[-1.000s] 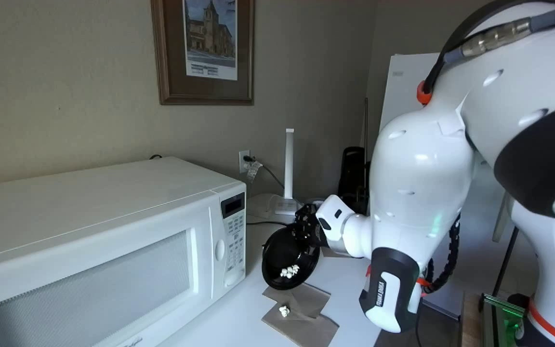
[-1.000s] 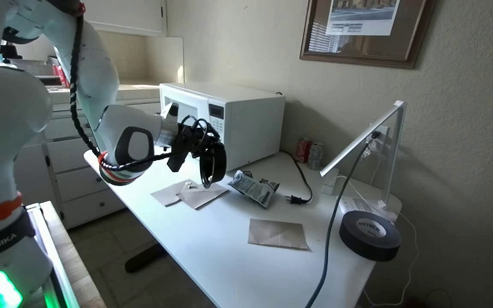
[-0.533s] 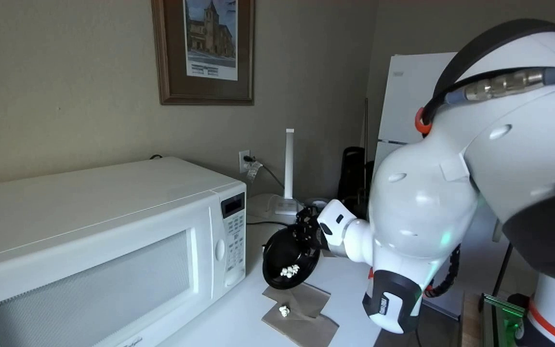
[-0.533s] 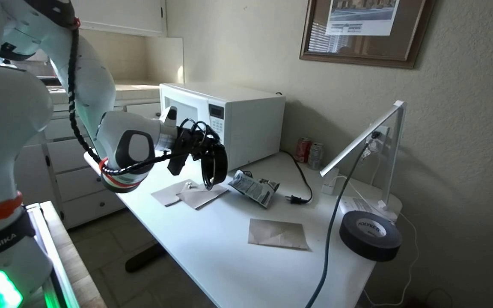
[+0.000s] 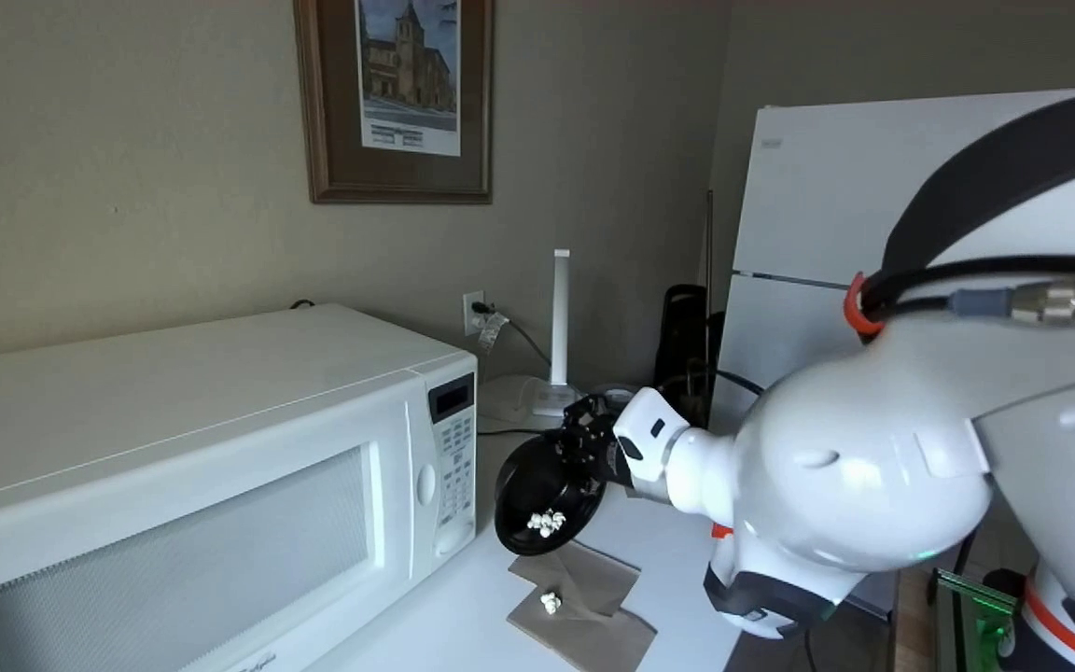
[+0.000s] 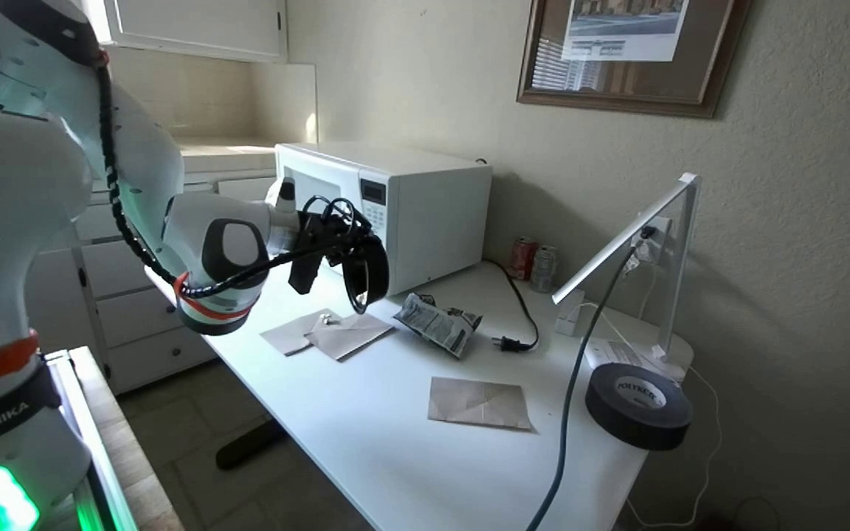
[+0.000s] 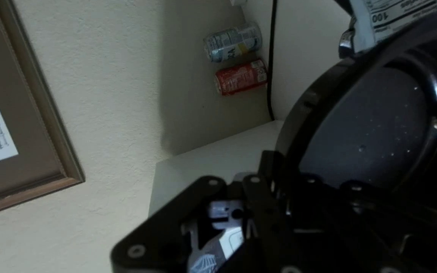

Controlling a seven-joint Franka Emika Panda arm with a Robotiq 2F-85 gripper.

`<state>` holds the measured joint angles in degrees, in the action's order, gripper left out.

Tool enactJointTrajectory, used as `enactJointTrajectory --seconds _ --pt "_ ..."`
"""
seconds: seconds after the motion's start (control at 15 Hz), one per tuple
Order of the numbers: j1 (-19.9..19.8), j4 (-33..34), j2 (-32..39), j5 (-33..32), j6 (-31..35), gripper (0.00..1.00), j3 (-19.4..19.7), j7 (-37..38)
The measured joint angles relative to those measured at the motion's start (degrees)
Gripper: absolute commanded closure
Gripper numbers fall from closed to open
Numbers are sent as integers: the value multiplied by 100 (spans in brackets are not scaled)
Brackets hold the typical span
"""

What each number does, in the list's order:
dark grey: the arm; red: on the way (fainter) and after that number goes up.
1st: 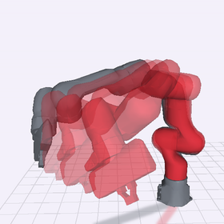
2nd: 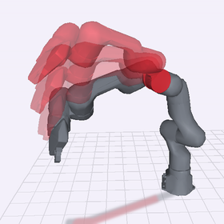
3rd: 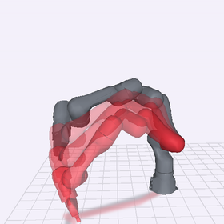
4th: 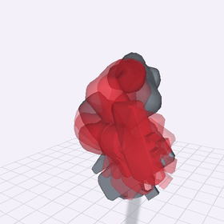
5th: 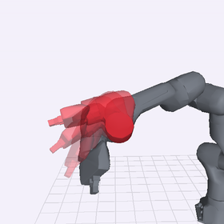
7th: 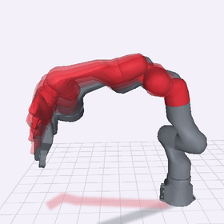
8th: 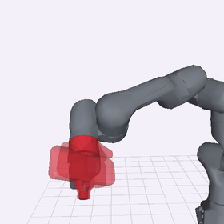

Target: Pour the contents of the black bowl onto the brown paper

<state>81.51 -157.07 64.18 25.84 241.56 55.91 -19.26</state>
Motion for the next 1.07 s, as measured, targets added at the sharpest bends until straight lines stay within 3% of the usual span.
enactJointTrajectory --seconds 0.2,0.47,1.07 --pt "233 -2 393 22 -1 98 120 252" --pt "245 -2 867 128 -1 98 123 476" --pt "-180 -2 1069 171 -1 98 -68 827"
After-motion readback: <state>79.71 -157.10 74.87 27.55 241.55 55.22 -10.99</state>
